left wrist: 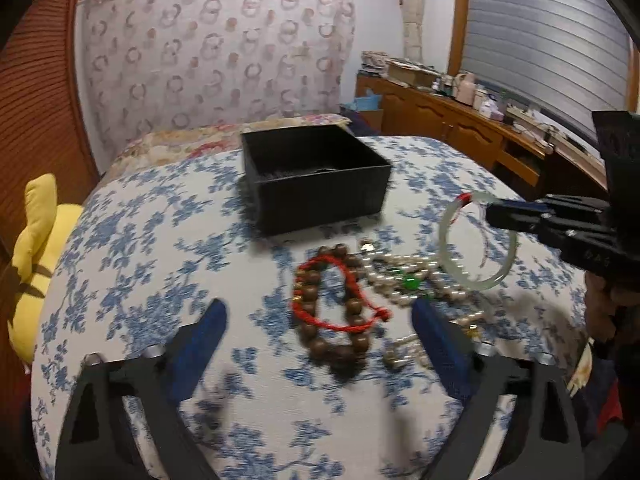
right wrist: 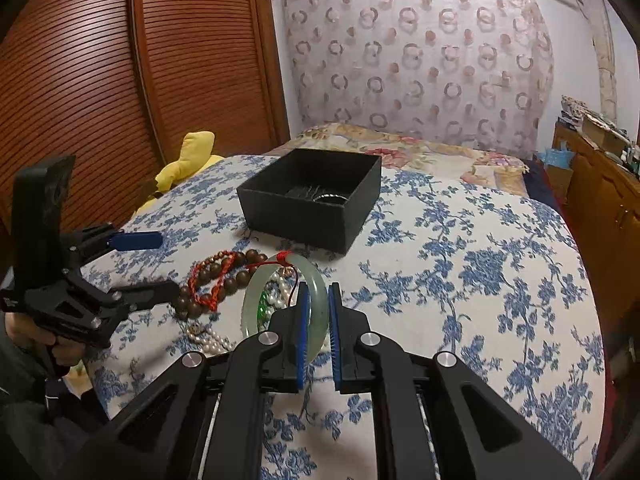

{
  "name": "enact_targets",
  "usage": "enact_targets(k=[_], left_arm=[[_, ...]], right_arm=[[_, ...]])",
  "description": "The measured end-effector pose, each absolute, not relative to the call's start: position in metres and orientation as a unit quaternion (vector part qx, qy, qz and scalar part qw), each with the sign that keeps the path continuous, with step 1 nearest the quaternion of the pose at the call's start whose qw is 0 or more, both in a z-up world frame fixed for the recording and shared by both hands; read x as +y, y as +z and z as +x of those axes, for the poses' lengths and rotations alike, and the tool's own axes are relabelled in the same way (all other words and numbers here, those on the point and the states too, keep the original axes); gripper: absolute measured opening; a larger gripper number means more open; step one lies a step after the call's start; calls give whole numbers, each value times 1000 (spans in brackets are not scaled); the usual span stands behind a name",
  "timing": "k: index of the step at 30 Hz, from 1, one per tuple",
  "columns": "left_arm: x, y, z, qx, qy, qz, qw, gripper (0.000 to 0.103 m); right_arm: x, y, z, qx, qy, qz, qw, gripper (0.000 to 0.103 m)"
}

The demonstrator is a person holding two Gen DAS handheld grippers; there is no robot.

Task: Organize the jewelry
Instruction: 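Grasp the red-string bead bracelet with the left tool while the right tool grasps the jade bangle, then carry both pieces over the black box and open both tools to release them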

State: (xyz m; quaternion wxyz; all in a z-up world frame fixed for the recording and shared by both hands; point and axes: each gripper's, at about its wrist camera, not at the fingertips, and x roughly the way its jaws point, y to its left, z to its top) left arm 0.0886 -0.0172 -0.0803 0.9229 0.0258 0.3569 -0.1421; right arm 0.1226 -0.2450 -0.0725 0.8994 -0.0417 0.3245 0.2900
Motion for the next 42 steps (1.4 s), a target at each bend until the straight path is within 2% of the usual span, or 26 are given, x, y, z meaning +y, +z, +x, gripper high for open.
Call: enact_targets(k=[8,16,18,22,31,42], left_arm=[[-38,-84,111,385,-169,10,907,41],[-41,-97,128,410,-162,-1,898,33],[-42,-98,132,410,-160,0,898,27],[-41,-98,137,410,-155,0,899,3],[-35,-76,126,375,-167,-10,912,2],[-22,-27,136,329,-168,-19,929,2]], right_arm=[[-254,-79,121,328,282,-32,901,11],[-254,-79,120,328,283,-30,901,11],[-253,-81,120,330,283,-29,900,11],[-250,-82,120,333,283,-29,899,11],[-249,-75,123,326,283,-30,901,11],[-238,-38,141,291,288,-40,911,11]])
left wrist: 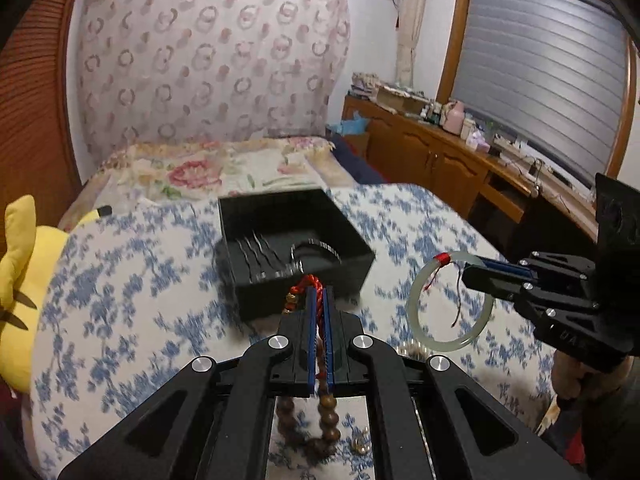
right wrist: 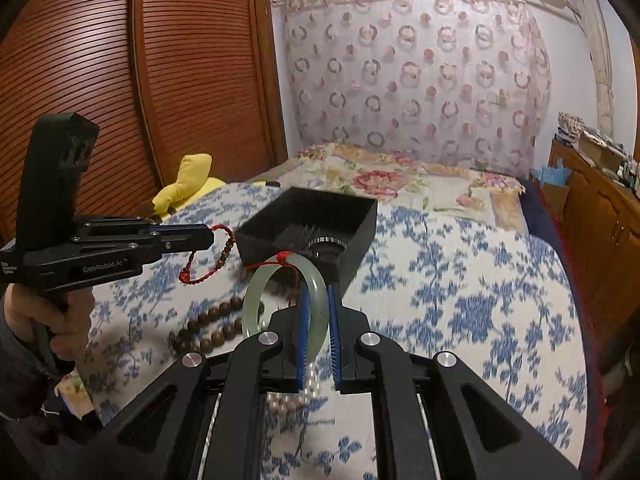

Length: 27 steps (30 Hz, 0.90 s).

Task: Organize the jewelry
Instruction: 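Carry both pieces over the black box and open both tools to release them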

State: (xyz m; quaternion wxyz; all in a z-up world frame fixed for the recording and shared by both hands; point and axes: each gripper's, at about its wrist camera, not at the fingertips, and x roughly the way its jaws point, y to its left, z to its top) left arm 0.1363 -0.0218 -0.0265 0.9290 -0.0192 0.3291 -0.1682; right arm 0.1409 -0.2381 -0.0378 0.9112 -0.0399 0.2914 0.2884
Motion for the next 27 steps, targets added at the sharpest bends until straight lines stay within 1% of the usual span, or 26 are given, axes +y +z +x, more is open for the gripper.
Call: enact_targets(k=[6,14,19,27], left_arm=[[-19,-9,151,320,-170,-16,932,2],[-17,-1,188,322,-166,-13,932,2],[-19,-8,215,334,-166,-12,928,2],[-16,-30,252,359,-161,-14,919,2]], right_arm=[[-228,-22,160,279,294,-46,913,11],[-218,-13,202,273,301,-48,913,11],[-211,-16,236,279,306,-56,909,11],[-197,-36,280,302,317,-70,896,11]])
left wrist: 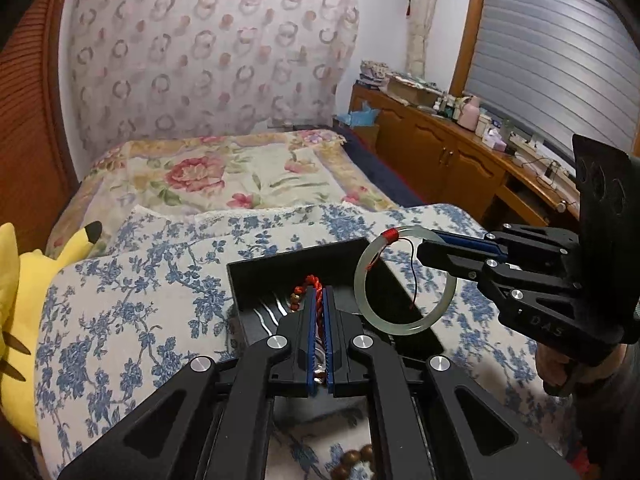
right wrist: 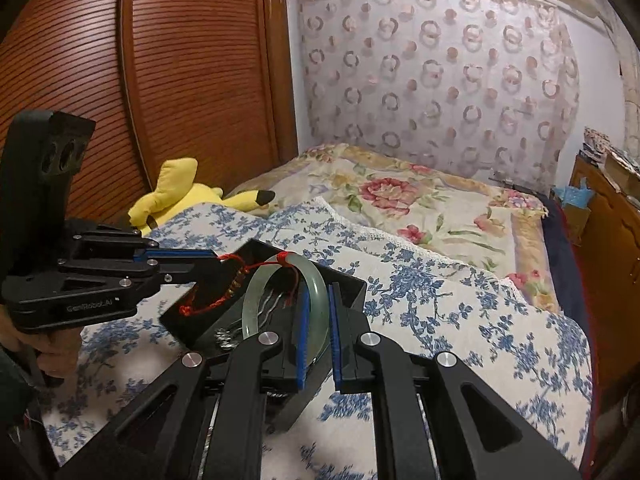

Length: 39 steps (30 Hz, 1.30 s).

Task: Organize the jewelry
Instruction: 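Carry both pieces over the black box and open both tools to release them, then withdraw both tools from the box back toward the jewelry pile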

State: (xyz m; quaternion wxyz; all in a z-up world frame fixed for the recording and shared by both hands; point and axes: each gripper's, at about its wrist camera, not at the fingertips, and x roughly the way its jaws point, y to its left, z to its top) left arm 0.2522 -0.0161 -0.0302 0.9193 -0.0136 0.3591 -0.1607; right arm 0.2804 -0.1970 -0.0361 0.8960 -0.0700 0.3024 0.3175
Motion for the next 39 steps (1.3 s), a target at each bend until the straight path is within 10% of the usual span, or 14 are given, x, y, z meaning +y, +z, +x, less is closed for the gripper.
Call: enact_targets(k=[14,27,31,34,39], left_arm=[[8,-29,261,342,-119,-7,932,48],[22,-33,252,341,-104,-9,934,52],[25,-33,246,339,-96,-8,936,61],[26,-33,239,338,-88,-5,937,84],[30,-32,214,329,-84,-11,940,86]], right_arm=[[-169,-58,307,326,332,-96,880,11],[-152,-71,319,343,319,-121,875,13],[-155,-66,315,337,312,-117,881,36],[-164,-61,309,333,310,-109,884,37],[-184,-52,276,325,304,-83,892,37]])
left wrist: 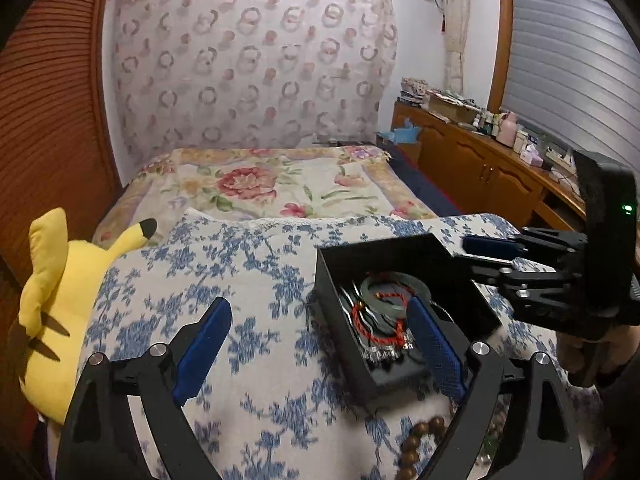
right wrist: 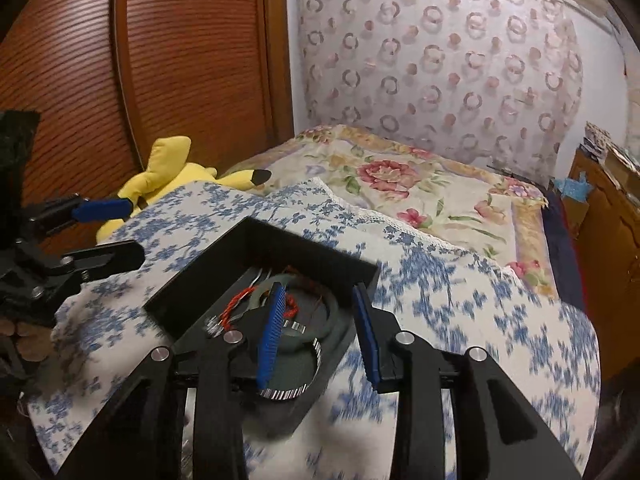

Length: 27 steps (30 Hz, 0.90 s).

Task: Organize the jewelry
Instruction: 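Withdraw both tools from the box back toward the jewelry pile, then grasp the wooden bead bracelet with the left tool while the right tool grasps a pearl strand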

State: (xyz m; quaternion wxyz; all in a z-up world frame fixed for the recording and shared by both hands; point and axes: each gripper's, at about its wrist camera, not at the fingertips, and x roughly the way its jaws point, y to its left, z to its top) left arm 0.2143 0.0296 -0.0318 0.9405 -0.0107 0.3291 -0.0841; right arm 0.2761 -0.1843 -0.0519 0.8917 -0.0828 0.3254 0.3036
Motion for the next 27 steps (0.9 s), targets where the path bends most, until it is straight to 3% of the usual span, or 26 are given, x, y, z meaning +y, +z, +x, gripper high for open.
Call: enact_targets(k=[6,27], left_arm=[[31,-42,179,337,-82,-15,938,91],[7,-81,115,384,-101,-11,918,92]], right_arm=[[-206,-52,223,327,297,-69,895,37],[-230,-100,116,370,305,-54,876,37]])
